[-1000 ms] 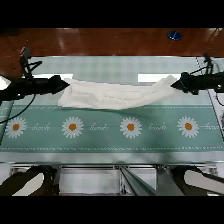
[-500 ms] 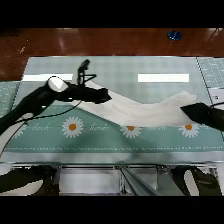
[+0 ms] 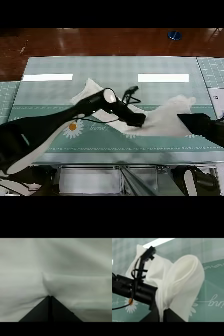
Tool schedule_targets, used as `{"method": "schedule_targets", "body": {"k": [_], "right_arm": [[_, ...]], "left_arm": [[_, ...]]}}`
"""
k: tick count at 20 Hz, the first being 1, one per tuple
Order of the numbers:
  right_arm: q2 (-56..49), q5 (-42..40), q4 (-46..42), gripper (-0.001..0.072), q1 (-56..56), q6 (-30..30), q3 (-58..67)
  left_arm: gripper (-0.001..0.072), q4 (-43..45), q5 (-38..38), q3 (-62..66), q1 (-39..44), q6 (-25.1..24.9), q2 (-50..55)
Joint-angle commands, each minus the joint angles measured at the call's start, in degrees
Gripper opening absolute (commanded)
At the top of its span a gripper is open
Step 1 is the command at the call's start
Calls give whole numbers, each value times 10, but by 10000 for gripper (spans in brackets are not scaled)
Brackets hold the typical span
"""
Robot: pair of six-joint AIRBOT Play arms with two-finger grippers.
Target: Fold the shirts.
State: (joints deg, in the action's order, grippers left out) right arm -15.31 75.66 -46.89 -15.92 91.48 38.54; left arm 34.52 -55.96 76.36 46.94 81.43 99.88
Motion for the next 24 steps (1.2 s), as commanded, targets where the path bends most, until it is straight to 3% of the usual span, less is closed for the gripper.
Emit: {"method": "schedule_targets", "body": {"k": [1, 6, 10, 16, 21, 24], "right_arm": [[5, -2, 24, 29, 0, -9, 0], [5, -19, 35, 29, 0, -25, 1], [-15, -23, 74, 29, 1, -44, 1], [-164, -48, 209, 29, 9, -153, 43], [-344, -198, 185, 29, 253, -161, 146], [-502, -263, 183, 29, 390, -164, 230]], "left_arm": [[16, -2, -47, 28, 60, 12, 37], [17, -17, -63, 32, 22, -14, 29], [16, 1, -75, 31, -123, -14, -30], [17, 137, -140, -2, -374, -12, -235], [17, 176, -109, -102, -558, -15, -482], [17, 176, -99, -155, -608, -15, -596]]}}
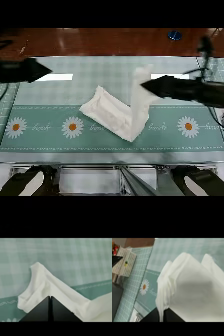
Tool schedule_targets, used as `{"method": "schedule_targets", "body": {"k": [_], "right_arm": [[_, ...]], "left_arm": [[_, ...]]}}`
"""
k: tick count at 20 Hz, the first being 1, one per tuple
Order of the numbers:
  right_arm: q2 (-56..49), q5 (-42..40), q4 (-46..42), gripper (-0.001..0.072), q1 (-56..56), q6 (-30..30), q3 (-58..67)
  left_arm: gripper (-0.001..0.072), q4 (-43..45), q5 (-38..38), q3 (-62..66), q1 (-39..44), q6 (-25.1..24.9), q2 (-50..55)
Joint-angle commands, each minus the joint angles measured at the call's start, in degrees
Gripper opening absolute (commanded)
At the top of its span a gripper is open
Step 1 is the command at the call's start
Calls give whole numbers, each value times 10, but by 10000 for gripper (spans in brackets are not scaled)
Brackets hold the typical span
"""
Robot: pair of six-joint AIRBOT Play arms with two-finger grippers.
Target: Fold the shirts.
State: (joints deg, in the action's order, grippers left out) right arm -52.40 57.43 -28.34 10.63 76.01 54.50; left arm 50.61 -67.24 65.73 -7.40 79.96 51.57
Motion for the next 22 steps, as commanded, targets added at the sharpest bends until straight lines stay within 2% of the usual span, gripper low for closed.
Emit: {"method": "schedule_targets", "body": {"k": [1, 6, 11, 12, 13, 14, 17, 20, 21, 22], "right_arm": [[-185, -86, -3, 29, 153, -11, 105], [-394, -94, -3, 30, 206, 0, 244], [-457, -108, 4, 35, 210, 17, 256], [-461, -108, 9, 156, 217, 16, 256], [-464, -107, 8, 359, 223, 9, 256], [-463, -99, 9, 409, 224, -21, 257], [-430, -58, 6, 406, 168, -11, 257], [-345, 29, -7, 406, 51, 5, 257], [-303, 68, -48, 406, 10, 15, 256], [-254, 98, -126, 406, -22, 43, 251]], "left_arm": [[17, 16, 14, -62, -70, 0, -136], [17, 15, 5, -102, -68, 0, -172], [17, 15, 16, -150, -32, 0, -164], [17, 14, 24, -162, -28, 1, -161], [17, 12, 38, -175, -25, 3, -158], [17, 10, 51, -188, -23, 3, -154], [17, 9, 57, -200, -22, 2, -137], [17, 9, 57, -200, -22, 2, -134], [17, 9, 57, -200, -22, 2, -134], [17, 9, 58, -200, -22, 2, -134]]}}
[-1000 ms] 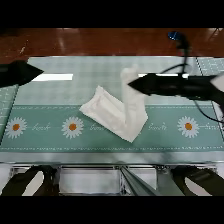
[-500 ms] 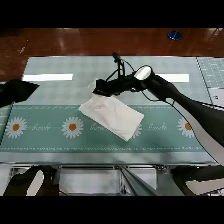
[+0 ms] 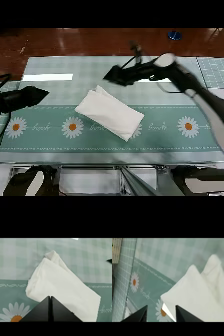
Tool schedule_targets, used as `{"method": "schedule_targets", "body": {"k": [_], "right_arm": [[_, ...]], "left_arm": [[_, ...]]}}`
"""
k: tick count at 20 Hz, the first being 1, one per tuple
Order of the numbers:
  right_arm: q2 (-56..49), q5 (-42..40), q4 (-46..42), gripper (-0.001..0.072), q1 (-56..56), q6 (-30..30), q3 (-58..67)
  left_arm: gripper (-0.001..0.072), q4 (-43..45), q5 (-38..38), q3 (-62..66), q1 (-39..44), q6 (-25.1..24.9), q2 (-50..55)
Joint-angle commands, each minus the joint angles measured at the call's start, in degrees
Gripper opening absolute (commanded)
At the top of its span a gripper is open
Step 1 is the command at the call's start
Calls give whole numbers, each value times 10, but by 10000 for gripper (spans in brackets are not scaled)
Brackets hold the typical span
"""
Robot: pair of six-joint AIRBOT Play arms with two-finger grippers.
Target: Fold the shirts.
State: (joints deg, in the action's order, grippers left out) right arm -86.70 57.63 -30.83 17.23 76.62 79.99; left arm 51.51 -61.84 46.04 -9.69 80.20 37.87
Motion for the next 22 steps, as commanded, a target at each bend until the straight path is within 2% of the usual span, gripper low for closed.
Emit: {"method": "schedule_targets", "body": {"k": [1, 3, 4, 5, 8, 10, 13, 15, 20, 22], "right_arm": [[140, 113, -193, 406, -110, 73, -21], [255, 113, -374, 406, -126, 165, -111], [316, 98, -441, 406, -125, 218, -182], [369, 76, -467, 406, -120, 271, -257], [485, -51, -427, 406, -93, 386, -478], [484, -143, -336, 406, -66, 407, -569], [407, -228, -246, 406, -12, 358, -612], [340, -245, -170, 406, -2, 284, -605], [202, -211, 73, 405, -2, 54, -572], [157, -191, 146, 405, 9, -12, -558]], "left_arm": [[17, 0, 4, -3, 1, 0, 3], [17, 0, 4, -3, 1, 0, 3], [17, 0, 4, -4, 1, -1, 3], [17, 0, 4, -6, 1, 0, 3], [17, 0, 4, -10, 1, 0, 3], [17, 0, 4, -17, 1, 0, 3], [17, 0, 3, -34, 1, 0, 3], [17, 0, 3, -44, 1, 0, 3], [17, 0, 3, -46, 1, 0, 5], [17, 0, 4, -46, 1, 0, 8]]}}
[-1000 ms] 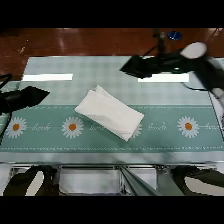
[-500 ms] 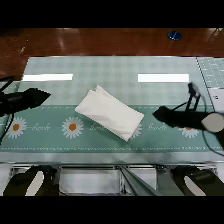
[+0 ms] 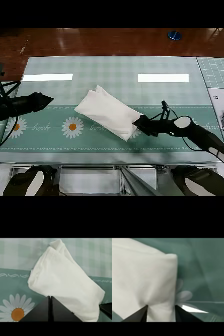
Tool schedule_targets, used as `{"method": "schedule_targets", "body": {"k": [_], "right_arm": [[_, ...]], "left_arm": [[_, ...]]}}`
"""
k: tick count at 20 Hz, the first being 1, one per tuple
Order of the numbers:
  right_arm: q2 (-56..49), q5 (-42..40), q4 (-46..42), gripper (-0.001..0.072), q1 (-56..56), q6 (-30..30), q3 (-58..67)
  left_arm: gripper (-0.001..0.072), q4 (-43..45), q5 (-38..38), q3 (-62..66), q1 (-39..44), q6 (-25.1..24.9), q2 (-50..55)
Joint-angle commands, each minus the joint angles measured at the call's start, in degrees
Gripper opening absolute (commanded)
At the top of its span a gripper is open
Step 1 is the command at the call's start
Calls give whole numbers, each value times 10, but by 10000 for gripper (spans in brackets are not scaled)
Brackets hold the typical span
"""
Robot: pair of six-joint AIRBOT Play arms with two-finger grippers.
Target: Fold the shirts.
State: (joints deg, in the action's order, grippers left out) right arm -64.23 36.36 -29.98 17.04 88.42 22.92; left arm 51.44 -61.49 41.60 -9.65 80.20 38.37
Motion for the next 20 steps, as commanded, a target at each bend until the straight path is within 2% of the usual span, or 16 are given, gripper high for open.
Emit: {"method": "schedule_targets", "body": {"k": [1, 2, 3, 4, 5, 7, 11, 15, 20], "right_arm": [[-89, 23, 164, 378, 24, -154, 29], [-105, 24, 180, 296, 38, -172, 50], [-116, 27, 184, 181, 49, -189, 78], [-124, 37, 184, 31, 56, -215, 114], [-125, 46, 178, 30, 57, -230, 150], [-125, 75, 131, 30, 49, -223, 240], [-125, 137, 4, 29, 20, -155, 445], [-123, 200, -98, 29, -29, -89, 600], [-81, 296, -128, 29, -175, -36, 686]], "left_arm": [[17, 0, 0, -2, 0, 0, 4], [17, 0, 0, -2, 0, 0, 5], [17, 0, 0, -2, 0, 0, 6], [17, 0, 0, -2, 0, 0, 6], [17, 0, 0, -2, 0, 0, 6], [17, 0, 0, -2, 0, 0, 6], [17, 0, 0, -2, 0, 0, 6], [17, 0, 0, -2, 0, 0, 6], [17, 0, 0, -1, 0, -1, 6]]}}
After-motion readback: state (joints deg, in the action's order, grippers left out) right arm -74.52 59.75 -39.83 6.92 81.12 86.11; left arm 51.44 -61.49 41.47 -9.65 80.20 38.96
